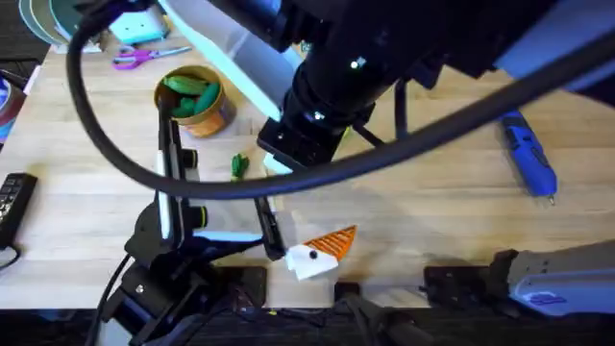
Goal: Pick up the gripper from the table and insert it into the empty holder that is missing its gripper. Then pick up a screw, insert it into the mounting hole, and use the screwdriver to tighten it. Finally, clean up the table by picking up the vegetable and placing it into the bucket.
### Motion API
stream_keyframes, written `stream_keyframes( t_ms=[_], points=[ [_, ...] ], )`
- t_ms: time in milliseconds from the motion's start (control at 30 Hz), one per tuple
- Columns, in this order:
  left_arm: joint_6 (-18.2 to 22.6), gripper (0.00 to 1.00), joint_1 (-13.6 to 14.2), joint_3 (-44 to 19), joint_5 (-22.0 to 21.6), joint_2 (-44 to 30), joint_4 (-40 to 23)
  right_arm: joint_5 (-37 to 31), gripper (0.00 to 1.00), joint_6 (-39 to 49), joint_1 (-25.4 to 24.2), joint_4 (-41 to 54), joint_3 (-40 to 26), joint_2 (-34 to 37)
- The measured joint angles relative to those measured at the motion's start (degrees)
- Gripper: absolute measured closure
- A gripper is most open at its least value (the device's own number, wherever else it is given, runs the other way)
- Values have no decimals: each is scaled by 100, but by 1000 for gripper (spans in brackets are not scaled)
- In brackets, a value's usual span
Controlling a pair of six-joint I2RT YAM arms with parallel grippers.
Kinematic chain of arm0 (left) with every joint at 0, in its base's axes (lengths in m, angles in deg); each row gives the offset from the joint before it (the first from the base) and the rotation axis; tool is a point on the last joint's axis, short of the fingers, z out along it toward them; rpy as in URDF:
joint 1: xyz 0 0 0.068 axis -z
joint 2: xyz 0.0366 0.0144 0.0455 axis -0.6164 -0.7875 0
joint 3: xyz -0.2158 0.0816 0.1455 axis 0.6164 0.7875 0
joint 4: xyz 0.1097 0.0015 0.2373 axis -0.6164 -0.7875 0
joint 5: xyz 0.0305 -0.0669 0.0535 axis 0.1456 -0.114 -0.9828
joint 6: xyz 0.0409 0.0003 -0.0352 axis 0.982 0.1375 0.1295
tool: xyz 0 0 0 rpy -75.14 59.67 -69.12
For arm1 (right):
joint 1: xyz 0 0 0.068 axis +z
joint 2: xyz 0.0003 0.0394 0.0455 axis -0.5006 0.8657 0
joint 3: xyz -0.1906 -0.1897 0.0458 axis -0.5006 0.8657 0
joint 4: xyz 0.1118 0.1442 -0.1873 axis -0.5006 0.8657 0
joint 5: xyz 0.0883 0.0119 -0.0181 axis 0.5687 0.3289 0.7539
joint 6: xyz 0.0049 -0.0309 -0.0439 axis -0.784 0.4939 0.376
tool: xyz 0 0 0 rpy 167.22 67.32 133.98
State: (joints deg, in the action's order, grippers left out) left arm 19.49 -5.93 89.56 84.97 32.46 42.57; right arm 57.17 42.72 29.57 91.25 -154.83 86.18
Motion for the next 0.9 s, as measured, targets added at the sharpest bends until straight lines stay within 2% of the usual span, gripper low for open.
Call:
stream_keyframes(
  t_ms=[667, 900],
  points=[
    [0, 8, 0, 0, 0, 0, 0, 55, 994, 0, 0, 24, 0, -31],
    [0, 8, 0, 0, 0, 0, 0, 60, 994, 0, 0, 97, 0, 175]
  ],
)
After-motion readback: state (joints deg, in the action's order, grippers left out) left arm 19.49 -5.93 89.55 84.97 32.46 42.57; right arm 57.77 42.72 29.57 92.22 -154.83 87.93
